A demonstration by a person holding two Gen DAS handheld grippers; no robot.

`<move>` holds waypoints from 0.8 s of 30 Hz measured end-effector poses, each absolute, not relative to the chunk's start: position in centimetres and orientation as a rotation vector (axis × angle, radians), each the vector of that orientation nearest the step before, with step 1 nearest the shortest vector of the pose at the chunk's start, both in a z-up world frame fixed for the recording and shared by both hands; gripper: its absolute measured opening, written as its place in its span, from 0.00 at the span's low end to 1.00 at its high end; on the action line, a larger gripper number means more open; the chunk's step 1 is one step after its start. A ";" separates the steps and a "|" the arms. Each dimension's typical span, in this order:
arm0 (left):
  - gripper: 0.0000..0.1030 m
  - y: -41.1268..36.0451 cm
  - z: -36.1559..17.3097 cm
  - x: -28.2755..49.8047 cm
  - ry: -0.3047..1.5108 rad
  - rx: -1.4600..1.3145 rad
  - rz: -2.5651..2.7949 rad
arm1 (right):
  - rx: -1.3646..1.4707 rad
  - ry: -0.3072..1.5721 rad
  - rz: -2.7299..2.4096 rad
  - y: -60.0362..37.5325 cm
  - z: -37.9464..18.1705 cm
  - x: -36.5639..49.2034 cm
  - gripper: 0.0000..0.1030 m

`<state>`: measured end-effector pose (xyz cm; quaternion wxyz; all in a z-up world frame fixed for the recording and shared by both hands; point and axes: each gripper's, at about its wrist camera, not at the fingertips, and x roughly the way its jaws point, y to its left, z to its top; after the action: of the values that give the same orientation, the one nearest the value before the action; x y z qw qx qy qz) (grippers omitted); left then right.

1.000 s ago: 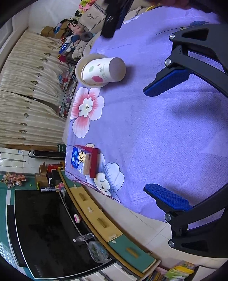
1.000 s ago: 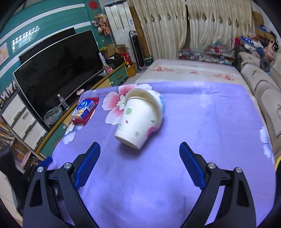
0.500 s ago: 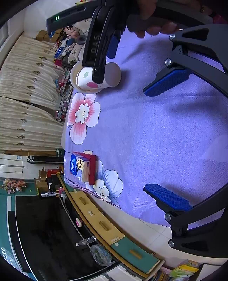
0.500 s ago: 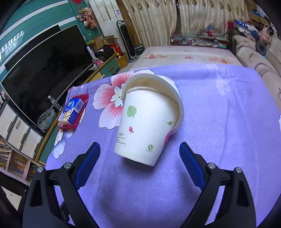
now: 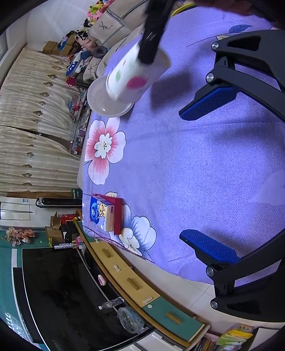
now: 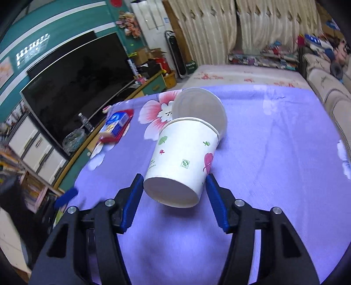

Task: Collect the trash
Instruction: 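Grasp the white paper cup with the right tool while the left tool pulls off its lid, then carry the paper cup with the right tool into the bin and release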

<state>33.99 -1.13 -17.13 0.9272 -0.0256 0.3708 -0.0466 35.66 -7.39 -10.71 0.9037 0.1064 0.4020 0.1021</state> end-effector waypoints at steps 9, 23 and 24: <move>0.95 -1.7 -17.0 33.7 0.749 -0.036 -0.120 | 0.259 0.782 0.211 -12.4 -9.5 28.2 0.54; 0.94 -8.4 -14.5 38.6 0.801 0.034 -0.295 | 0.352 0.723 -0.504 -36.9 -11.5 18.3 0.54; 0.94 -9.2 -14.3 39.5 0.787 0.055 -0.293 | 0.357 0.735 -0.531 -37.9 -12.1 18.1 0.54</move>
<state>39.48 -9.15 -14.30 0.9128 0.0267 0.3818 -0.1423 18.07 -37.94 -12.08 0.8837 0.1715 0.3530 -0.2550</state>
